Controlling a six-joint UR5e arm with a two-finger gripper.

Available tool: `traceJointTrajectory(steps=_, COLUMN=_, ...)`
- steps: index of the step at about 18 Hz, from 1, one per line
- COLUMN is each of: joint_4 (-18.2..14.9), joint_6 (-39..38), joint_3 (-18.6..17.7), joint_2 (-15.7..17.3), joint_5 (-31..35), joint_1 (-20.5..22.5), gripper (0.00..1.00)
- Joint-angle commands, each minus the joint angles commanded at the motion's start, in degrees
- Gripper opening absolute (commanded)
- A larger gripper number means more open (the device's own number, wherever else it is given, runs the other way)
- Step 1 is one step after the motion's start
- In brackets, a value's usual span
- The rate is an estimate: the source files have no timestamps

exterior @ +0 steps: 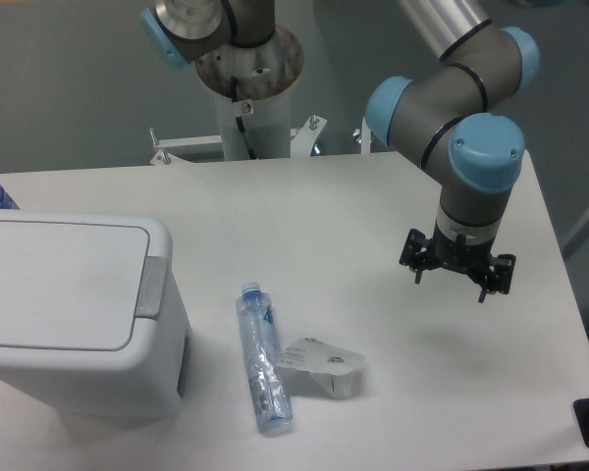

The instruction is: Open the trash can

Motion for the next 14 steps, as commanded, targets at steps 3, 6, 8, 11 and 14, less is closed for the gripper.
traceJointTrajectory(steps=3, joint_4=-0.09, joint_6=0.09, joint_3=0.00, joint_2=0.00, joint_5=0.00, joint_1=0.00, gripper=1.00)
traceJointTrajectory(steps=6, joint_4=0.00, joint_6=0.09, joint_3=0.09, joint_2=0.09, joint_5=-0.09, joint_1=0.00, gripper=1.00)
traceJointTrajectory(steps=8, joint_4=-0.09, joint_6=0.09, joint_3=0.26, joint_2=0.09, joint_5=-0.09, joint_1=-0.09, gripper=1.00)
traceJointTrajectory(steps=11, joint_4=-0.35, joint_6=0.00, joint_3=0.79, joint_2=-0.09, joint_5=0.00, joint_1=-0.35, gripper=1.00)
traceJointTrajectory(steps=14, joint_4=-0.35, joint_6=-3.23, joint_3=0.62, joint_2=0.00, joint_5=-0.17, joint_1=-0.61, gripper=1.00)
